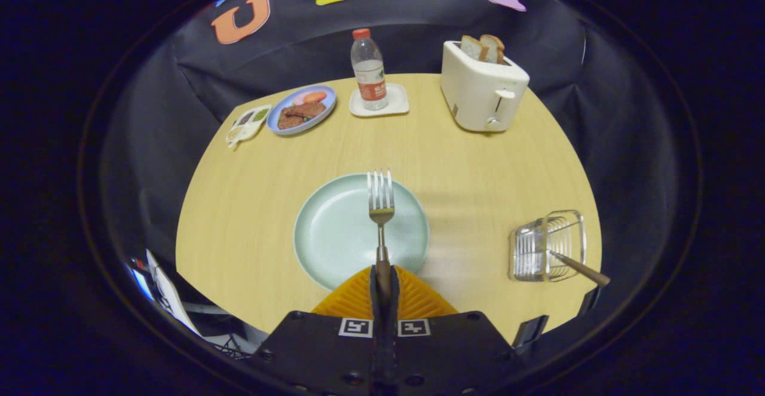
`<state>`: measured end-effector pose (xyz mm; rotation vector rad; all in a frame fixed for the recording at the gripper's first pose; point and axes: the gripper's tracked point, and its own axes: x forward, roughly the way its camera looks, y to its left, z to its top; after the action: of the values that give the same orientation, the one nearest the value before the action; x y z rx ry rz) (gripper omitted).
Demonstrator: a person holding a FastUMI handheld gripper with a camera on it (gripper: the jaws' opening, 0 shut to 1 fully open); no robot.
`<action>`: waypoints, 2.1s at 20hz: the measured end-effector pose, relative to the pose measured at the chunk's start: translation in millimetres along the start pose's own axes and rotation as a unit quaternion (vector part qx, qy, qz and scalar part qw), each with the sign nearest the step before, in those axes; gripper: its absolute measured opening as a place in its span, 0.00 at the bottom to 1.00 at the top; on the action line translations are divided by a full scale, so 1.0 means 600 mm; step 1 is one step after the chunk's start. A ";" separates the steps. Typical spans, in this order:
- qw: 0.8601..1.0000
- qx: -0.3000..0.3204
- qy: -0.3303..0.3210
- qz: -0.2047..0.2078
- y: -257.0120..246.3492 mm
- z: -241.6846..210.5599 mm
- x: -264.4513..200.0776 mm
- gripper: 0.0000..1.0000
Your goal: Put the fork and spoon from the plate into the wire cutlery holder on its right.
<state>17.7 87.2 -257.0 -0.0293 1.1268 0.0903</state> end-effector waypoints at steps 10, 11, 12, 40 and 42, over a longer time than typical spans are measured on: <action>0.995 0.060 0.077 -0.011 -0.250 0.000 -0.122 0.00; 0.995 0.060 0.083 -0.017 -0.272 0.001 -0.122 0.00; 0.994 0.059 0.092 -0.020 -0.288 -0.003 -0.122 0.00; 0.962 0.131 0.239 0.014 -0.326 -0.057 -0.032 0.08; 0.963 0.133 0.235 0.016 -0.324 -0.057 -0.031 0.10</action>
<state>-4.2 -110.1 -259.4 0.2182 1.6080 -0.0436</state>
